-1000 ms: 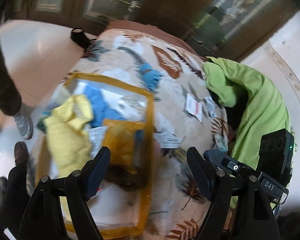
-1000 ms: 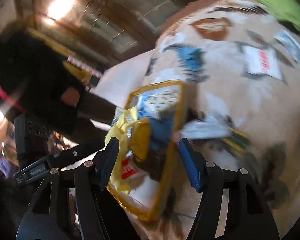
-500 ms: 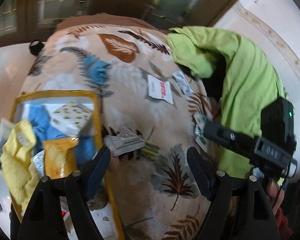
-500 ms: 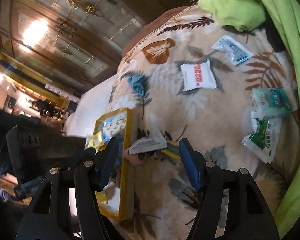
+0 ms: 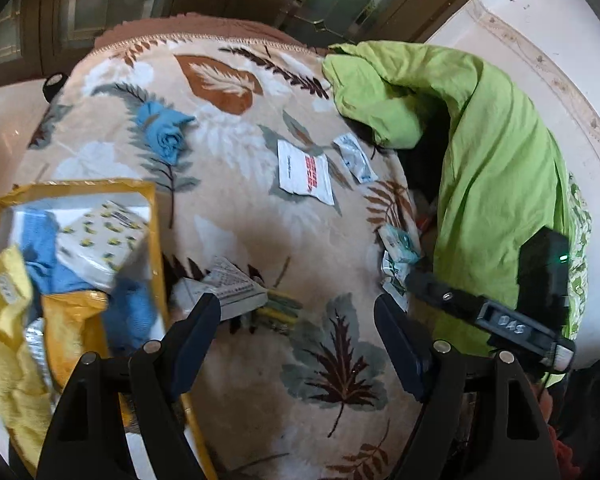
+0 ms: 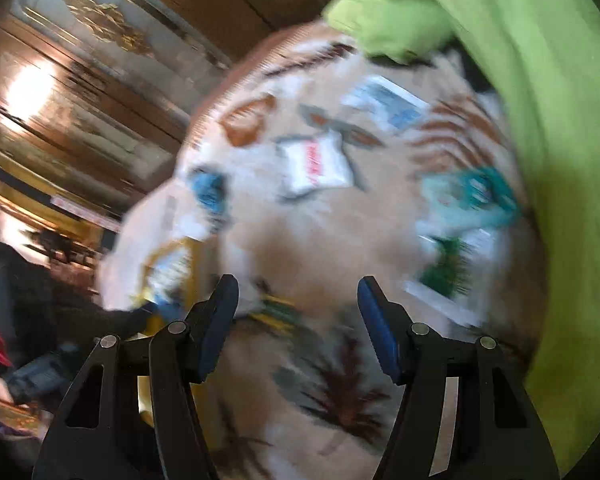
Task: Organize soft objects
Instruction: 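Open both tools and withdraw them from the box back to the pile, then grasp the clear bag of coloured pens with the right tool while the left tool reaches the white sachet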
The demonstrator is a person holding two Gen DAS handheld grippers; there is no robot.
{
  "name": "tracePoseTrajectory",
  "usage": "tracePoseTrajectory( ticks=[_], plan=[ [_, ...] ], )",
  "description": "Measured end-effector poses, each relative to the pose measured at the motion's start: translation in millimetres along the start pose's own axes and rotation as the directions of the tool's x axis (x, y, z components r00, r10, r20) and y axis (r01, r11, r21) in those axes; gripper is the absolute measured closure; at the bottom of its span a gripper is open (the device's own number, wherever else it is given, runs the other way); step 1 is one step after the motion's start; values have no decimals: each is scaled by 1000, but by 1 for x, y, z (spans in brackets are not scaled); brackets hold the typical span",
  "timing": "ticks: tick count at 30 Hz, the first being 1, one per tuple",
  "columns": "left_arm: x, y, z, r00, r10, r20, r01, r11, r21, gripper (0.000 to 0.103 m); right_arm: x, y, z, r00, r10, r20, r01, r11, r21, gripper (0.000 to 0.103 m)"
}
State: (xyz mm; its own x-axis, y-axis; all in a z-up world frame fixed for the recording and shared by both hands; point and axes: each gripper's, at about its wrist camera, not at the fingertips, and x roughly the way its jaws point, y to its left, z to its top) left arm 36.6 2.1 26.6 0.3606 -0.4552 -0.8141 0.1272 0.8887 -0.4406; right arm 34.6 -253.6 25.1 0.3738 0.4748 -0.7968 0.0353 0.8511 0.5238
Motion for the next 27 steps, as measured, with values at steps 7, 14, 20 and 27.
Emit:
tracePoseTrajectory(
  ticks=[7, 14, 20, 27],
  plan=[
    [13, 30, 14, 997, -12, -79, 1, 991, -136, 24, 15, -25, 2, 993, 87, -80, -79, 991, 106, 40],
    [27, 23, 26, 991, -27, -134, 11, 992, -122, 23, 32, 9, -6, 985, 85, -150, -91, 995, -32, 40],
    [52, 22, 32, 976, 2, -217, -21, 996, -82, 23, 63, 70, -39, 985, -48, -165, -46, 854, -518, 40],
    [71, 28, 39, 950, 49, -310, -54, 999, -7, 23, 99, 81, -41, 968, -63, -245, -118, 743, -658, 40]
  ],
)
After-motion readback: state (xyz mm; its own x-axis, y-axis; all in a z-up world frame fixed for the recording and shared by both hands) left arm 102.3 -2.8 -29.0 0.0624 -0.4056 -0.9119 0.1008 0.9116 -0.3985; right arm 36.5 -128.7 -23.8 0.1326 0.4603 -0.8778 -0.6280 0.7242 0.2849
